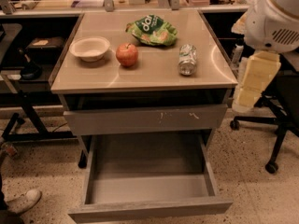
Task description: Place apple into middle drawer
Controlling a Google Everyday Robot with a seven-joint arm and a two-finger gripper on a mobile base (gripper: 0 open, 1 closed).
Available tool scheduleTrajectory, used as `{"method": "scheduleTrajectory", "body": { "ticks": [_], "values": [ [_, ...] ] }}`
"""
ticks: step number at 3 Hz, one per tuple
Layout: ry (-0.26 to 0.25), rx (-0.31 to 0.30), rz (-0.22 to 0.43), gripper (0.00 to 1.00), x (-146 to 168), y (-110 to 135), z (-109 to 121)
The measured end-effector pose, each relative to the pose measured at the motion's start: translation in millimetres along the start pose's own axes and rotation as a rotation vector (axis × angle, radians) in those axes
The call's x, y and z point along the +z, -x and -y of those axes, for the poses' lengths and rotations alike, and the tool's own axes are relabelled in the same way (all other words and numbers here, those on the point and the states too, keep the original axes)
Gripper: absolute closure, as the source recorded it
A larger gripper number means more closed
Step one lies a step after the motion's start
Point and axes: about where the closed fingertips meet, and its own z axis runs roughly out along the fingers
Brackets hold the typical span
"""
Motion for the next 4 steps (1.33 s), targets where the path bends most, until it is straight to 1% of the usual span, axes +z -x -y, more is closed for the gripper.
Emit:
{"method": "scheduleTrajectory", "body": {
  "ticks": [1, 2, 3, 4],
  "values": [
    [-0.001, -0.044, 0.011, 0.0, 10.5, 27.3, 9.9],
    [-0.016, -0.047, 0.022, 0.0, 15.3, 39.4, 15.4],
    [-0.018, -0.052, 0.021, 0.0, 34.5, 80.3, 39.2],
    [0.003, -0.091, 0.001, 0.0, 61.0, 128.0, 61.8]
  ]
}}
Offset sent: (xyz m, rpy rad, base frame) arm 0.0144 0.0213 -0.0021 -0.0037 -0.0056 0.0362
